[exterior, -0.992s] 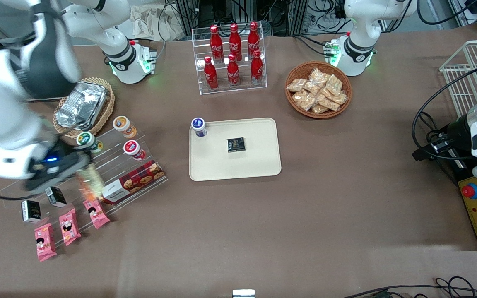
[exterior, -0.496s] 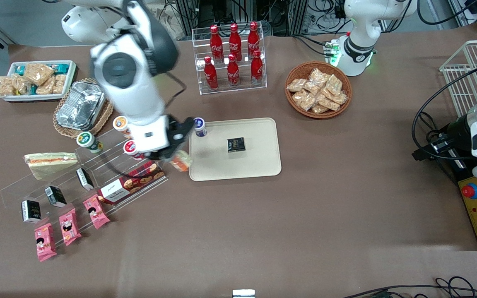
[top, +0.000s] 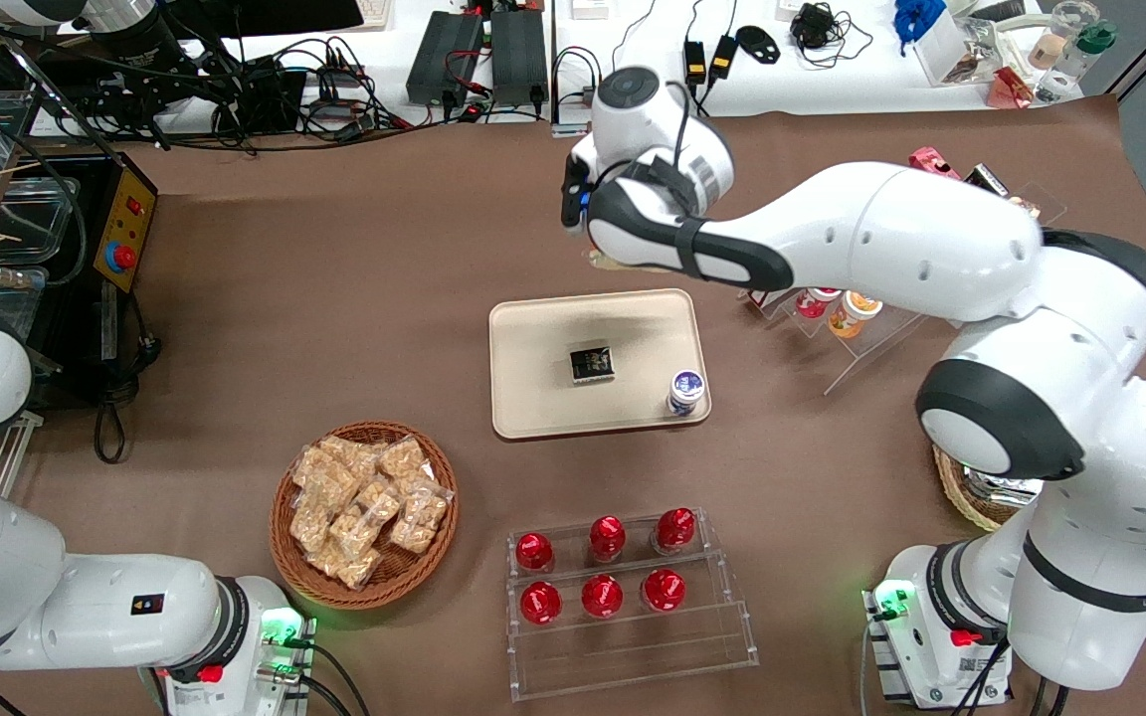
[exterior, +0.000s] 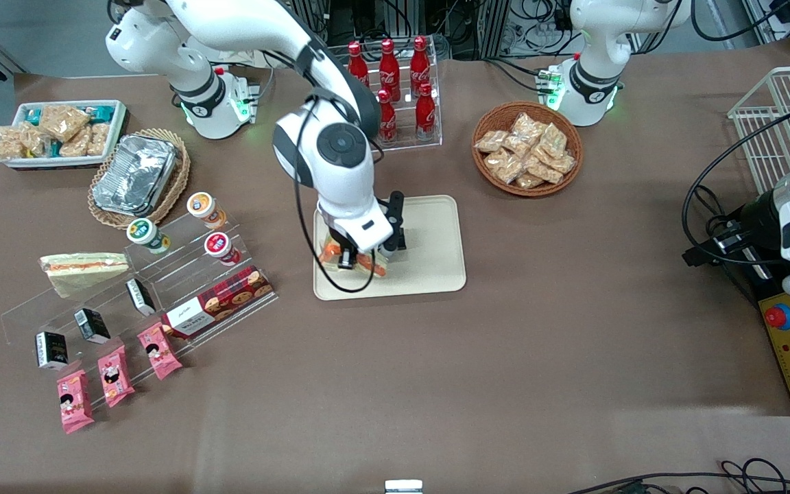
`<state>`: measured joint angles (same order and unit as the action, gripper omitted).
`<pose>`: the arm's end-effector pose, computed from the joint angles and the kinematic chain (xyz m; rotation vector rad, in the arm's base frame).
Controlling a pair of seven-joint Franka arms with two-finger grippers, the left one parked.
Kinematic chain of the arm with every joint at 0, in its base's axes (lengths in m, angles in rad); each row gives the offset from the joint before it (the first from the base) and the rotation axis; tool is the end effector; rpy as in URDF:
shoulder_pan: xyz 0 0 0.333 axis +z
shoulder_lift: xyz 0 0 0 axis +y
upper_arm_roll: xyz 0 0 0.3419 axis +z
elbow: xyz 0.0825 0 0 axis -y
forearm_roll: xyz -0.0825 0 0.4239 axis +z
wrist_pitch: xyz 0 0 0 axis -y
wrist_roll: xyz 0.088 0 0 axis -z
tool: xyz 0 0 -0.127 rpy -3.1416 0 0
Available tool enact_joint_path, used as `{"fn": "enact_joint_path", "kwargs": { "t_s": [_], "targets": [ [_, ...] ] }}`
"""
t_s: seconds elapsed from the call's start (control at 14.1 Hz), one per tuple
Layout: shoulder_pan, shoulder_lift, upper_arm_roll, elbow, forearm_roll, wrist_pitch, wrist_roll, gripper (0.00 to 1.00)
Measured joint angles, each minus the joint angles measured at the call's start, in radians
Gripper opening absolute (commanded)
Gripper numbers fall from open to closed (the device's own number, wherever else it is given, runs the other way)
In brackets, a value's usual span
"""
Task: Place sandwich on tray
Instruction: 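Lower the sandwich onto the beige tray beside the black box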
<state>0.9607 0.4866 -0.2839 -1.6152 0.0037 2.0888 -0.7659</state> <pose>0.5512 0.4732 0.3370 2.2328 2.0236 0.0002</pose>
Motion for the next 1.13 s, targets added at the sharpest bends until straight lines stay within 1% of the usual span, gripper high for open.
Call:
{"fn": "enact_joint_path", "kwargs": {
  "t_s": [0.21, 0.57, 0.64, 0.78, 0.85, 0.92, 1.13],
  "targets": [
    [0.001, 0.069, 0.036, -0.003, 0.0, 0.068, -0.028, 0.16],
    [0.002, 0.18, 0.077, -0.021, 0.0, 0.284, -0.036, 0.17],
    [0.002, 0.196, 0.079, -0.032, 0.0, 0.332, -0.036, 0.2],
    [0.001, 0.221, 0.08, -0.044, 0.005, 0.379, -0.034, 0.3],
    [0.001, 0.227, 0.08, -0.045, 0.016, 0.381, -0.031, 0.79],
    [0.0, 0.229, 0.08, -0.047, 0.026, 0.381, -0.03, 1.0],
    [-0.001, 0.227, 0.079, -0.047, 0.034, 0.381, -0.019, 1.0]
  ]
}}
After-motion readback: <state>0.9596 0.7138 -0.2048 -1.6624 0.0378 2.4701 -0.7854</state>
